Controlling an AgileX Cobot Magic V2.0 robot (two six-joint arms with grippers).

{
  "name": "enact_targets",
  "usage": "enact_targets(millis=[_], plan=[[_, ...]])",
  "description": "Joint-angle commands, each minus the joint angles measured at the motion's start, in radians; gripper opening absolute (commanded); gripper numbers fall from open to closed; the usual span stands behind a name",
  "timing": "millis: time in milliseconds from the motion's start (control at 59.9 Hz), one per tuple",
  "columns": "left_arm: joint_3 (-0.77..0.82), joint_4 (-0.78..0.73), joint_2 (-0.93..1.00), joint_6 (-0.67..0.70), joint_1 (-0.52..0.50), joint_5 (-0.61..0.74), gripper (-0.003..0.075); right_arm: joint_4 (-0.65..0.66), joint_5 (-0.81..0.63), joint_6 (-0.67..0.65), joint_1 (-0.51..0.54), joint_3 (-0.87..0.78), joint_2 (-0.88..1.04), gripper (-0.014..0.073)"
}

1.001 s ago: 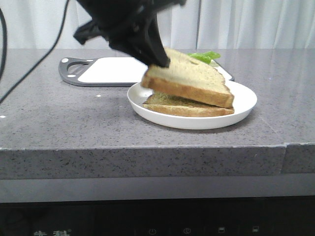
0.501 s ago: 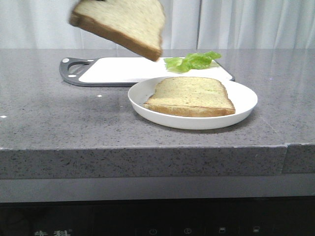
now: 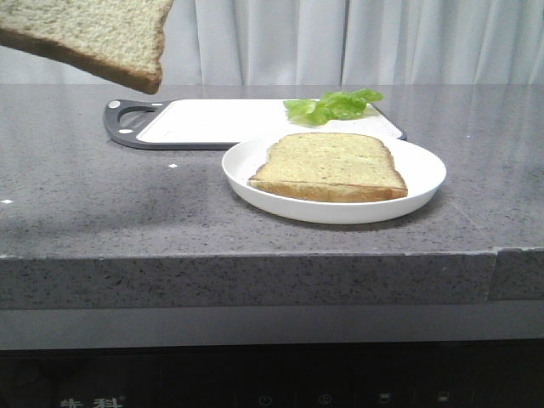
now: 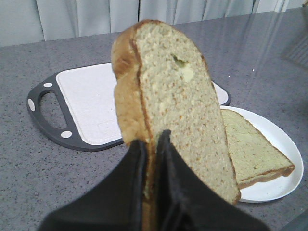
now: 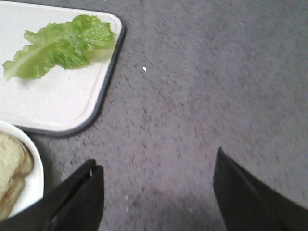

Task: Left arm grabs bread, right arm adds lettuce
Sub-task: 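Lift the top bread slice with the left gripper off the plate, then lower the right gripper onto the lettuce leaf and grasp it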

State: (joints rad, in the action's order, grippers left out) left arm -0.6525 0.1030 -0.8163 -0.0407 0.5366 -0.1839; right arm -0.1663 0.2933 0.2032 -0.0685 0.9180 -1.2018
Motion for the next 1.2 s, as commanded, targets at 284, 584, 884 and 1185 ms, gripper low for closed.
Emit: enact_targets(millis=[284,584,884,1185], plan=[[-0.027,-0.006,0.016,0.01,0.0,0.104,-0.0021,0.004,0.114,0.154,-0.138,0.582,-0.502,0.0505],[-0.027,-0.006,0.016,0.01,0.0,0.102,-0.0021,-0.047,0.233,0.189,-0.146,0.907,-0.768,0.0505],[-0.027,-0.006,0.016,0.01,0.0,0.102,-0.0021,-0.047,0.258,0.202,-0.146,1.019,-0.877,0.0408],[-0.027,-0.006,0.016,0.01,0.0,0.102,-0.0021,-0.055,0.291,0.202,-0.145,1.019,-0.87,-0.006]])
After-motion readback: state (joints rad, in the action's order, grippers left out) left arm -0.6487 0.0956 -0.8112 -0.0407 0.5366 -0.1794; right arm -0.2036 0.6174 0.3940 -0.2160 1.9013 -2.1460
